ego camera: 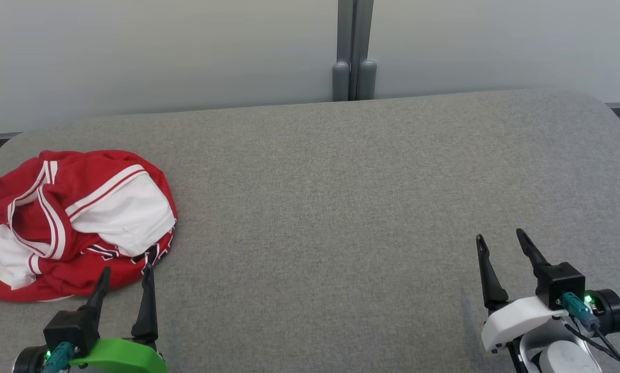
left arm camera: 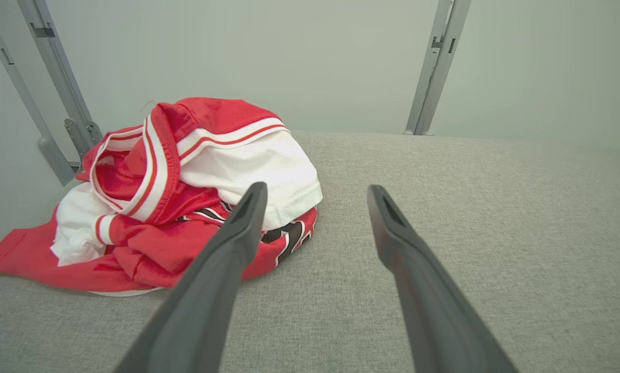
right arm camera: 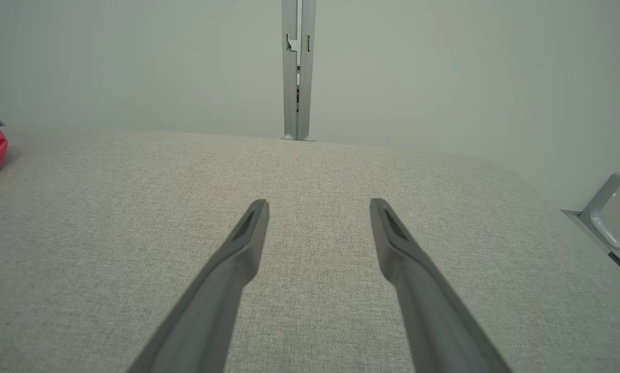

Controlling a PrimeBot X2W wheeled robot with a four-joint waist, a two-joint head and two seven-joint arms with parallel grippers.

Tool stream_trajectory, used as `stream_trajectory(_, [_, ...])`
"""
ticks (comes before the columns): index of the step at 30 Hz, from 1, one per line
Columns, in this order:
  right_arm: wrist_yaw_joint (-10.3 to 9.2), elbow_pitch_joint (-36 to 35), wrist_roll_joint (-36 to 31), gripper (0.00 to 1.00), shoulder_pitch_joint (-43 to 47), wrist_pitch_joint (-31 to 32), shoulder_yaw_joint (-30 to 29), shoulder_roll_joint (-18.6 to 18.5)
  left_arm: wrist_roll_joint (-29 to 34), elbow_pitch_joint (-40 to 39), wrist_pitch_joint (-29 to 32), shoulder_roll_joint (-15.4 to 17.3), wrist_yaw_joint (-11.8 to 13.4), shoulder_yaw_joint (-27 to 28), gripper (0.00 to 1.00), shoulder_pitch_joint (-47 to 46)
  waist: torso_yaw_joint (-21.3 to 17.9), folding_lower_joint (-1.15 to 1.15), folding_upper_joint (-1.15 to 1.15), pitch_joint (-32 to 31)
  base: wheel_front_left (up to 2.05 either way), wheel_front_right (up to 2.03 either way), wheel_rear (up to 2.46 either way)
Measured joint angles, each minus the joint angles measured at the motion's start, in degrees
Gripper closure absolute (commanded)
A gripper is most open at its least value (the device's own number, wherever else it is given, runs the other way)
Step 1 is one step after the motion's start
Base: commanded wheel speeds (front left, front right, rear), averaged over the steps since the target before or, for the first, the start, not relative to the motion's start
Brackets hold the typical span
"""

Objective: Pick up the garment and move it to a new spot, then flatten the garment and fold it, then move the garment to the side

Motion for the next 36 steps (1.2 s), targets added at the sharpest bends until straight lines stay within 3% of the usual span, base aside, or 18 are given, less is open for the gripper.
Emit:
stream_trajectory(9, [-0.92, -1.71, -5.72, 0.00, 0.04, -1.71, 0.67, -0.71, 6.12, 0.47, -1.68, -0.01, -0.70, 0.26, 0.00, 0.54, -0.11, 0.00, 0.00, 0.01, 0.00, 0.00, 0.00])
stream_trajectory(25, [-0.82, -3.18, -3.12, 0.00, 1.32, -1.76, -0.79, -0.15, 6.16, 2.01, -1.68, -0.32, -1.56, 1.71, 0.00, 1.09, -0.30, 0.00, 0.00, 0.18, 0.00, 0.00, 0.00])
stream_trajectory(36, [1.21, -3.92, -0.60, 0.00, 2.42, -1.76, -3.54, 0.07, 5.84, 3.04, -1.68, -0.81, -2.46, 3.12, 0.00, 1.09, -0.13, 0.00, 0.00, 0.11, 0.00, 0.00, 0.00])
